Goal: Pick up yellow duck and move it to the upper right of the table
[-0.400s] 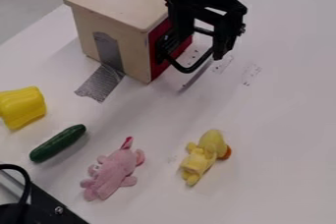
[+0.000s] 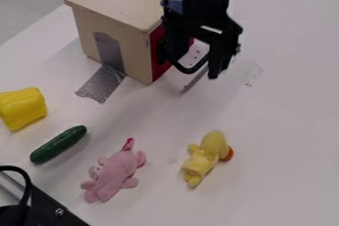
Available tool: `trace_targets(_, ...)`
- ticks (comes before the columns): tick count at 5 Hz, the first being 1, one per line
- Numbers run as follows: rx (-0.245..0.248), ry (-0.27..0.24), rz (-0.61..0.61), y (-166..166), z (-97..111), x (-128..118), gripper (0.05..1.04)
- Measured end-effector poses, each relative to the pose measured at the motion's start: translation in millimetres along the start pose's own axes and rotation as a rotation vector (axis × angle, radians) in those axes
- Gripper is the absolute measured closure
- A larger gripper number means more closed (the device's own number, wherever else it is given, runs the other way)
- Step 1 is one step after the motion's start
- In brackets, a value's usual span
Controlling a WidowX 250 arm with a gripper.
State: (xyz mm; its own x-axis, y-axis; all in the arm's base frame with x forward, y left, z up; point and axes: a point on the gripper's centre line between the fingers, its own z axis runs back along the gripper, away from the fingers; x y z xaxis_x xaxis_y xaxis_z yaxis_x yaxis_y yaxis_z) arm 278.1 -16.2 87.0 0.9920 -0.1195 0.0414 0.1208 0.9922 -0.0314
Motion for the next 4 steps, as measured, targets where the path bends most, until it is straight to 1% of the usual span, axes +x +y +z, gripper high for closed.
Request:
trace_targets(1,-0.006,-0.014,-0.061,-29.2,-7.5,-10.6,0.083)
trace_targets(2,0.019,0.008,-0.100,-53.2,-22.2,-26.0,0.083)
trace_targets(3,0.033,0.036,-0.087,-60.4,-40.8,-32.1,0.083)
trace_targets(4,0.072,0.125,-0.085,-55.6,-68.6,-33.9,0.083)
